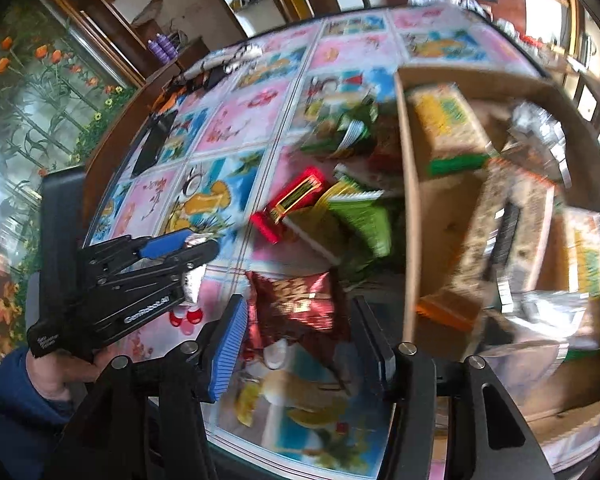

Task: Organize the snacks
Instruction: 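Grasp a red-wrapped candy with the left tool while the right tool grasps a red printed bag, then carry the red candy and red printed bag over the cardboard box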

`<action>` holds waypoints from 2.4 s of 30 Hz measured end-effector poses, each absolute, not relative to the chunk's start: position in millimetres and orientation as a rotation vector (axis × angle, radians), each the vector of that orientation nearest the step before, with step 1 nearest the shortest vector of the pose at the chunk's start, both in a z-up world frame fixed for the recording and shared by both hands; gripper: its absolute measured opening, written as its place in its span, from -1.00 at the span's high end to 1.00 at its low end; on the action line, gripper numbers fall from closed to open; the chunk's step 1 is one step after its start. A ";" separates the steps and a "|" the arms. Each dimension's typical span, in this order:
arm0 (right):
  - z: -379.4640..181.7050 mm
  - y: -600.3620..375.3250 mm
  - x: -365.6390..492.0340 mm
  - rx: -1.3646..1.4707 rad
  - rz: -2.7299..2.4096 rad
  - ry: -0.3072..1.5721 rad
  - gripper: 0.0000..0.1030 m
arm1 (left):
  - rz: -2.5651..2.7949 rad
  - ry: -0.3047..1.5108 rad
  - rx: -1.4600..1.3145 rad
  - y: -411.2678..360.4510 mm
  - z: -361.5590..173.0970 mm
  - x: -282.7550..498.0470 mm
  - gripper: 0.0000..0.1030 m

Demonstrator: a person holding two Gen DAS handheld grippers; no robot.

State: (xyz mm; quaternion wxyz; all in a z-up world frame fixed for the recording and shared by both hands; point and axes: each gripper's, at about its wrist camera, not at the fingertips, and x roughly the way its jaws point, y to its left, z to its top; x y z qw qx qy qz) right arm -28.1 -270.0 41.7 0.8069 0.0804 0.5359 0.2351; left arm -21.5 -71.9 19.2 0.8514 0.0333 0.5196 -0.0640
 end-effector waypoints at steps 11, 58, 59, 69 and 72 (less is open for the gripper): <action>23.7 -232.9 -25.7 0.054 0.438 1.193 -0.31 | -0.136 1.090 0.084 -49.9 18.8 -30.8 0.32; 75.8 -301.6 -37.7 0.193 0.362 0.967 0.08 | -0.253 0.954 0.220 -128.4 62.8 -27.2 0.35; 76.5 -305.0 -37.9 0.196 0.358 0.964 0.08 | -0.257 0.951 0.219 -131.2 63.7 -26.5 0.36; 84.4 -362.0 -38.0 0.287 0.268 0.945 0.08 | -0.304 0.931 0.195 -159.0 74.5 -20.7 0.35; 85.5 -378.6 -38.8 0.304 0.239 0.941 0.08 | -0.326 0.928 0.176 -167.8 77.8 -18.9 0.35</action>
